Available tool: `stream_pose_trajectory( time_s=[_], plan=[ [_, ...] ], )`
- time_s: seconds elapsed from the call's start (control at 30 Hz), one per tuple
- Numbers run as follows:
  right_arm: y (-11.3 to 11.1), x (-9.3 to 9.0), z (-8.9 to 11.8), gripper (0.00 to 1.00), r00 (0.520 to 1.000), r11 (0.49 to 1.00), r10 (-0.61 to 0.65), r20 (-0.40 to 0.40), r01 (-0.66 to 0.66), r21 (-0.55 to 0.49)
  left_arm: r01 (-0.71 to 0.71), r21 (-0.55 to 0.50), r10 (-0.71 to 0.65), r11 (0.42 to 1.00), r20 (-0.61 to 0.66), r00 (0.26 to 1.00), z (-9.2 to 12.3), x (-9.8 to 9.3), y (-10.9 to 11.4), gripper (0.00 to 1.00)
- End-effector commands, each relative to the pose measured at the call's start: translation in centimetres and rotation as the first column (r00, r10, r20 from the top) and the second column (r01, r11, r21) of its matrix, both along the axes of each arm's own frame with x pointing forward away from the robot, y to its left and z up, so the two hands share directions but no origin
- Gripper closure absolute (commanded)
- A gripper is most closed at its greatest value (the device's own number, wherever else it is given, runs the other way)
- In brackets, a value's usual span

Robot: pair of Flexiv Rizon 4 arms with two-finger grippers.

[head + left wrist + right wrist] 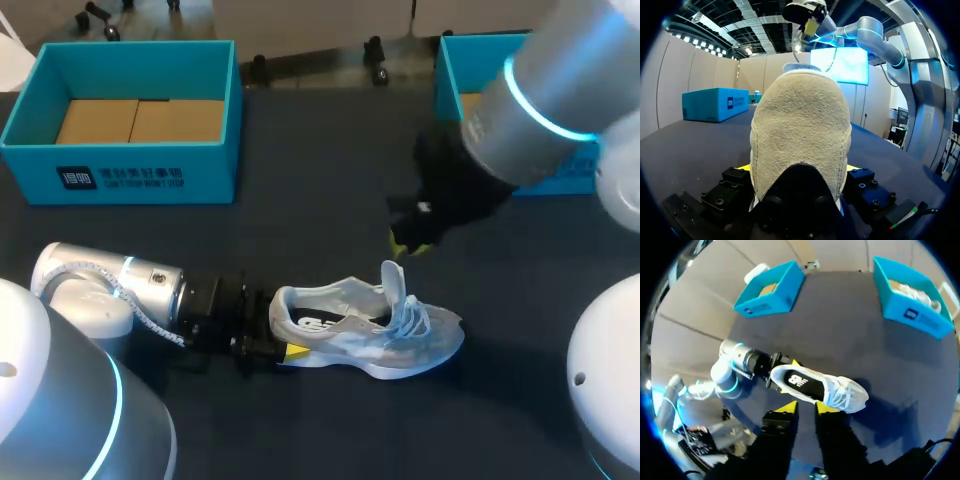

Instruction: Take the shoe out of the shoebox, open the shoe tongue, remove and reinsert the insole, then place the shoe into the shoebox

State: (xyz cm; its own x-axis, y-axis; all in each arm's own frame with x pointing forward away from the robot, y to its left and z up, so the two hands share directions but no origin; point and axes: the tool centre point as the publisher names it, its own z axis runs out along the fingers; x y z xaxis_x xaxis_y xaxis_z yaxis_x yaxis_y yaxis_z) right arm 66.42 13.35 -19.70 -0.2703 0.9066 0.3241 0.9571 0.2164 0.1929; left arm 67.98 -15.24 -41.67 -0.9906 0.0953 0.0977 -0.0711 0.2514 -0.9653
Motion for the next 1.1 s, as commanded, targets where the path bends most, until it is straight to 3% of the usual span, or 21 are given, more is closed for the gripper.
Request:
stream_pose_trajectory(
  time_s=[0.03, 0.2, 0.4, 0.8, 0.93, 1.0, 1.1],
  plan=[
    [3.0, 1.3, -0.5, 1.00, 0.979, 0.935, 0.197, -0.060, -0.206, -0.289, 0.001, 0.003, -0.001, 1.000, -0.001, 1.000, -0.1, 0.1, 0.1, 1.00],
    [4.1, 1.3, -1.5, 1.00, 0.917, 0.876, 0.395, -0.063, -0.396, -0.276, 0.001, 0.003, -0.001, 1.000, -0.001, 1.000, -0.1, 0.1, 0.1, 1.00],
    [4.8, 0.6, -2.3, 1.00, 0.840, 0.825, 0.541, 0.035, -0.522, -0.217, 0.001, 0.003, -0.001, 1.000, -0.001, 1.000, -0.1, 0.1, 0.1, 1.00],
    [4.8, 0.6, -2.3, 1.00, 0.840, 0.825, 0.541, 0.035, -0.522, -0.217, 0.001, 0.003, -0.001, 1.000, -0.001, 1.000, -0.1, 0.1, 0.1, 1.00],
    [7.1, 1.2, -3.7, 1.00, 0.750, 0.707, 0.661, 0.012, -0.618, -0.345, 0.001, 0.003, -0.001, 1.000, -0.001, 1.000, -0.1, 0.1, 0.1, 1.00],
    [7.9, 1.2, -4.4, 1.00, 0.683, 0.640, 0.730, 0.016, -0.676, -0.365, 0.001, 0.003, -0.001, 1.000, -0.001, 1.000, -0.1, 0.1, 0.1, 1.00],
    [8.8, 1.5, -5.6, 1.00, 0.634, 0.582, 0.773, -0.034, -0.730, -0.359, 0.001, 0.003, -0.001, 1.000, -0.001, 1.000, -0.1, 0.1, 0.1, 1.00]
  ],
)
